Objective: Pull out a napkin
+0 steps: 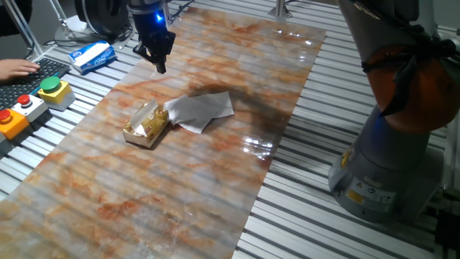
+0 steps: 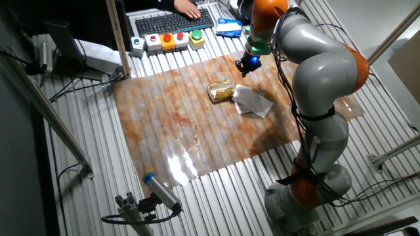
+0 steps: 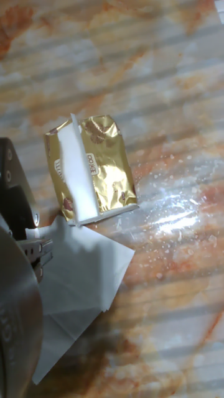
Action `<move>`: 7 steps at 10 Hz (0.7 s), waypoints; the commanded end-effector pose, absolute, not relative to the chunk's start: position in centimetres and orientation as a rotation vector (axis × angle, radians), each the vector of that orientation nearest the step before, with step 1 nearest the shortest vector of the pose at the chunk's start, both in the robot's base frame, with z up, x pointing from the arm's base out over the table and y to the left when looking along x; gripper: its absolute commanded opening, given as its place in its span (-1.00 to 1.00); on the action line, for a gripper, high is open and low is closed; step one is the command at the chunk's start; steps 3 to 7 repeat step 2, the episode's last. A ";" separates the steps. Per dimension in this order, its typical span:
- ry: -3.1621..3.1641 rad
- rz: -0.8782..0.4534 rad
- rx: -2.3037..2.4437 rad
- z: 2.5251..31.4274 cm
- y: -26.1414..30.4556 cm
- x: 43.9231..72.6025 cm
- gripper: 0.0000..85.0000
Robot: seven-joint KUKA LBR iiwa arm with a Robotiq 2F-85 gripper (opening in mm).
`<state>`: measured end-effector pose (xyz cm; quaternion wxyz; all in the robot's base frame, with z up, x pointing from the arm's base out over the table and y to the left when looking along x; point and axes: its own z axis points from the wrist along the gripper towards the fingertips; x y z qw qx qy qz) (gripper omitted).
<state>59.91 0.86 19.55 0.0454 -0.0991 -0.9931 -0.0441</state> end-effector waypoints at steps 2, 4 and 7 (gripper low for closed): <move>-3.019 -0.127 -0.312 19.5 0.8 59.8 -1.00; -3.019 -0.127 -0.312 19.5 0.8 59.8 -1.00; -3.019 -0.127 -0.312 19.5 0.8 59.8 -1.00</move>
